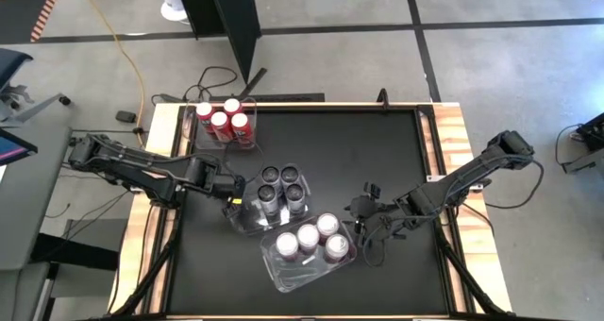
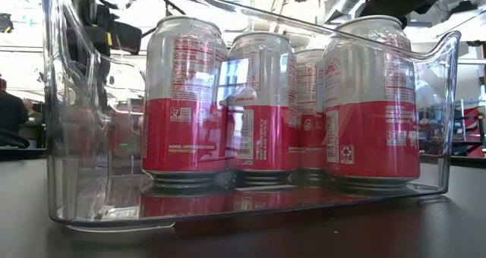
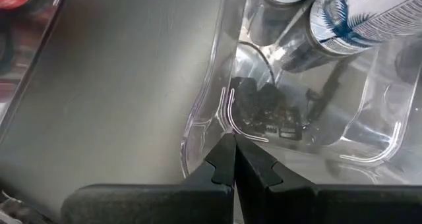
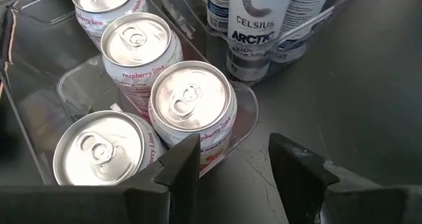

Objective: Sort soda cans
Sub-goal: Move the middle transparent bin to the middle left of the table

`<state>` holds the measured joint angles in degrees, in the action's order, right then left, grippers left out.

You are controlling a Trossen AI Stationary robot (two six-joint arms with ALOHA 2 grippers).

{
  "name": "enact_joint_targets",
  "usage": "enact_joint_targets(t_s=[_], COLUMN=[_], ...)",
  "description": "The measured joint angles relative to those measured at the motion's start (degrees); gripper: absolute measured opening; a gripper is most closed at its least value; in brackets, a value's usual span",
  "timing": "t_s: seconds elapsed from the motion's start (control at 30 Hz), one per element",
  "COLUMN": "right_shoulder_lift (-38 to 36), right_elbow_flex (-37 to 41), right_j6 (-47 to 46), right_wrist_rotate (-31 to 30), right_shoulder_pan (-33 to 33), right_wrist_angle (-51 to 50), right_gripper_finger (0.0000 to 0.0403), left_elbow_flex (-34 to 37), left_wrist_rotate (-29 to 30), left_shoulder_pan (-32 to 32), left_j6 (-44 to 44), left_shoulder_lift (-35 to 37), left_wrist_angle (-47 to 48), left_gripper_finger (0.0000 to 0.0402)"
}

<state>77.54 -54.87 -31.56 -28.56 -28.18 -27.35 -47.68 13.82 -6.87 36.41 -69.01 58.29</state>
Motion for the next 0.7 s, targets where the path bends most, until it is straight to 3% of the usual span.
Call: enact_joint_targets(t_s=[0.7], right_shoulder_lift=[0.00], right_elbow_flex=[0.00], right_j6=[0.07], right_wrist_rotate=[0.00], right_shoulder_pan=[0.02], right_wrist_angle=[0.43], right_gripper_finger=[0.0198], left_elbow_flex=[0.07], left_wrist_rotate=[2.63], left_shoulder_pan=[0.00], left_j6=[2.19], left_shoulder_lift=[0.00], left_wrist_angle=[4.91], left_gripper_finger=[0.0000])
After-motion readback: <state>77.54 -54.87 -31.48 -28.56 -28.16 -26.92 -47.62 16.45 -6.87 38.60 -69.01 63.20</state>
